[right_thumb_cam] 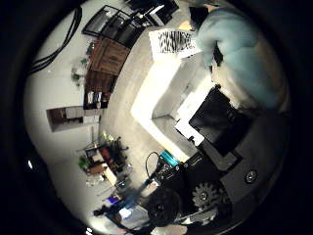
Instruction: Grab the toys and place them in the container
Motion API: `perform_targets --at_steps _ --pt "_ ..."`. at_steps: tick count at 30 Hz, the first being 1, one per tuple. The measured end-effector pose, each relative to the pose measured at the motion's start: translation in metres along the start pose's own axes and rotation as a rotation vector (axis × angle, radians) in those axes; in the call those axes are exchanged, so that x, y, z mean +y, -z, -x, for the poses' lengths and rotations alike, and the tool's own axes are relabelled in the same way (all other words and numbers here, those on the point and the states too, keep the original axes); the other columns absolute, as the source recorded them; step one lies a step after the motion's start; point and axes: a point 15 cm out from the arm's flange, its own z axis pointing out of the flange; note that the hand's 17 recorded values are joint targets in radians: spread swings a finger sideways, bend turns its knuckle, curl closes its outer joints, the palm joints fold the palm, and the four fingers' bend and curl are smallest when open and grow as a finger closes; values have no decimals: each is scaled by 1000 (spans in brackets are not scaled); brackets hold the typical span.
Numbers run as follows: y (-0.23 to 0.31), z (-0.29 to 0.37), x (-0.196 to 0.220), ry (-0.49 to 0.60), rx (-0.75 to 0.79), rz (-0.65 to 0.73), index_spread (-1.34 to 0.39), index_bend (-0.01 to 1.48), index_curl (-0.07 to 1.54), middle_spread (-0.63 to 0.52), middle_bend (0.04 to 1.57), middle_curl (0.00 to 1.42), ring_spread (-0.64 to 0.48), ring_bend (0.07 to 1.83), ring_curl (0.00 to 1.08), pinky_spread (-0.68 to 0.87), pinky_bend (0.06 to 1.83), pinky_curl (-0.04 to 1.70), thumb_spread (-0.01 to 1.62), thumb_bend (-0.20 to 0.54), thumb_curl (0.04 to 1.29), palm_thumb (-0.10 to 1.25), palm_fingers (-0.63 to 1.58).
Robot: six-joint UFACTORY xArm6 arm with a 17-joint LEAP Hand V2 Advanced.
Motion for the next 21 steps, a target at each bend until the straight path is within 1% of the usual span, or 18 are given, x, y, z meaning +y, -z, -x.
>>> perform_targets --at_steps 1,2,3,4,5,6,7,8,10,11,13,15,17,21 --pt "-1 0 1 11 0 7 -671 97 918 -484 569 891 -339 1127 526 -611 1202 432 1059 -55 767 992 895" --pt "-2 1 1 18 -1 11 -667 96 907 -488 540 882 -346 1106 525 -597 1221 444 1049 -57 758 974 807" --pt "-3 0 3 28 0 18 -659 129 886 -486 465 853 -342 995 515 -521 1216 463 1019 -71 730 928 460" --pt "-4 -1 5 34 5 26 -649 157 861 -467 407 816 -314 893 506 -413 1164 473 987 -84 695 876 175" --pt "-5 -3 7 38 17 39 -644 170 848 -455 393 802 -302 852 495 -363 1159 480 978 -80 680 858 131" --pt "-7 -5 10 48 33 56 -639 149 817 -434 357 775 -275 785 464 -284 1119 461 961 -101 655 805 12" --pt "-9 -7 12 61 51 72 -612 143 724 -382 293 702 -212 651 371 -75 1053 402 922 -97 591 694 -66" --pt "-10 -8 13 67 60 79 -604 139 704 -369 279 686 -194 624 352 -31 1035 385 915 -93 576 672 -78" --pt "-11 -10 16 88 68 96 -574 131 634 -321 236 633 -135 547 306 111 963 340 889 -85 524 584 -105" --pt "-11 -10 16 95 69 98 -567 130 617 -312 226 621 -122 531 299 138 950 331 883 -81 512 568 -104" --pt "-10 -10 17 101 68 96 -539 118 543 -274 190 573 -78 480 281 239 902 303 861 -72 464 493 -100" --pt "-10 -10 17 103 69 95 -531 120 517 -263 181 555 -67 457 274 270 890 295 852 -72 447 464 -98" --pt "-8 -10 16 108 68 87 -516 126 462 -236 171 513 -41 424 267 322 856 278 828 -67 412 397 -89" --pt "-7 -10 15 111 69 78 -513 135 403 -218 170 465 -24 386 261 364 831 263 804 -53 380 348 -70"
